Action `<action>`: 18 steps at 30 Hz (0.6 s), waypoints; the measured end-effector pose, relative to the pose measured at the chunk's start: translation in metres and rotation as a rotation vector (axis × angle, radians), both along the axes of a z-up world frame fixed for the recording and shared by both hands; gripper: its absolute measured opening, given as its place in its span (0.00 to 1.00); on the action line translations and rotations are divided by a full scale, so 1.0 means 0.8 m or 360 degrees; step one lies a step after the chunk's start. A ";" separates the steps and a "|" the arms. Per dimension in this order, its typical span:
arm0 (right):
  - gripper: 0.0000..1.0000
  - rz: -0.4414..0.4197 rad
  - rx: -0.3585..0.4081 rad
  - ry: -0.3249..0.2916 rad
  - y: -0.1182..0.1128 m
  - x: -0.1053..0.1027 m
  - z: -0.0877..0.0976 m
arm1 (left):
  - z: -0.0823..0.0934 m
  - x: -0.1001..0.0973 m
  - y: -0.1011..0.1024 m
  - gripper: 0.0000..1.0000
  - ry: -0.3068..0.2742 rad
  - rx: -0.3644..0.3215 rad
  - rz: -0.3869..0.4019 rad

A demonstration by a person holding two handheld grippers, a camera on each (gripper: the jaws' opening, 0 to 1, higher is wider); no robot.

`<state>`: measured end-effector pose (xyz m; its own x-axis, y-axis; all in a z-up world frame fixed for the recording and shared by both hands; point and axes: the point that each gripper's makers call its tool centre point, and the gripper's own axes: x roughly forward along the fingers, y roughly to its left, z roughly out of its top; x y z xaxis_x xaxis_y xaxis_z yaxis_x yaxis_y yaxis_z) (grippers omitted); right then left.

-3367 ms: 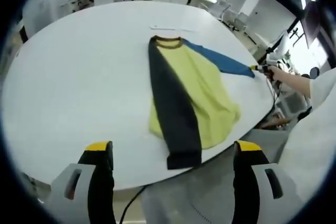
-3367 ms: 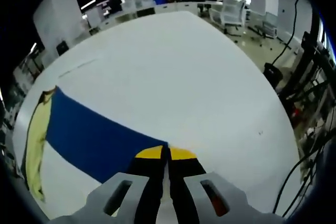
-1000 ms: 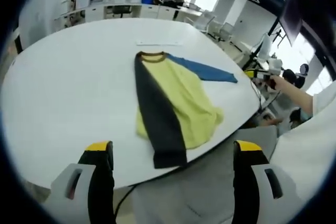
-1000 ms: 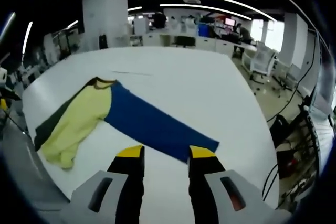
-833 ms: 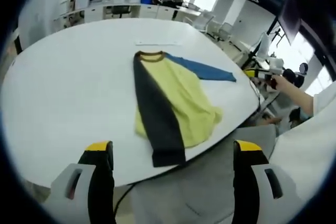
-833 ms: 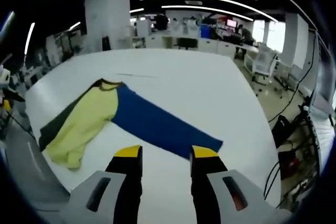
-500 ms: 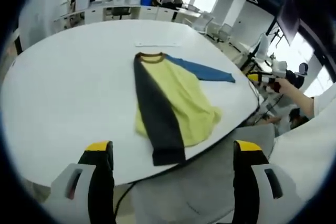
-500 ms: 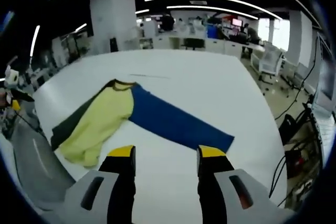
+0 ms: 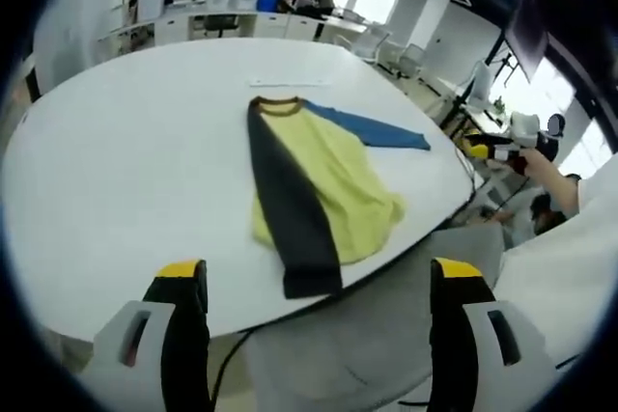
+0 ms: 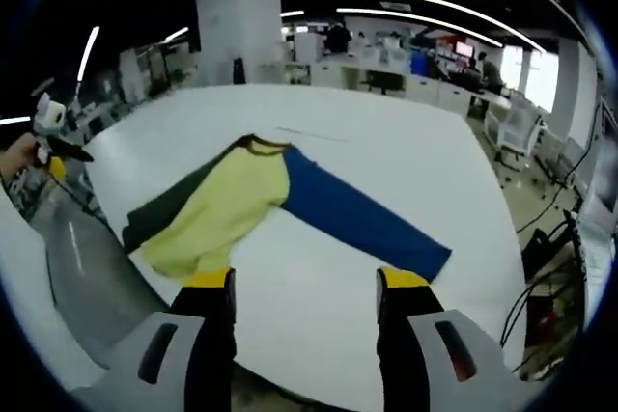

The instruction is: Fold the garment on the visible template until the final outline fits inside the template.

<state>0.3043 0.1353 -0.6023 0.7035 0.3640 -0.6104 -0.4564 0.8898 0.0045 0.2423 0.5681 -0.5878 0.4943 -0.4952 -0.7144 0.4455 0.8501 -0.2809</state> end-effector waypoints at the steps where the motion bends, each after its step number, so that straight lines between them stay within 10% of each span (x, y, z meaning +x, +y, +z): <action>1: 0.58 -0.0002 0.0005 -0.0001 0.001 -0.002 0.000 | 0.000 0.000 0.000 0.93 0.0001 -0.0001 -0.0003; 18: 0.71 0.0102 0.0087 -0.0020 0.034 -0.040 0.024 | 0.000 -0.006 0.005 0.92 0.0028 0.0022 -0.0012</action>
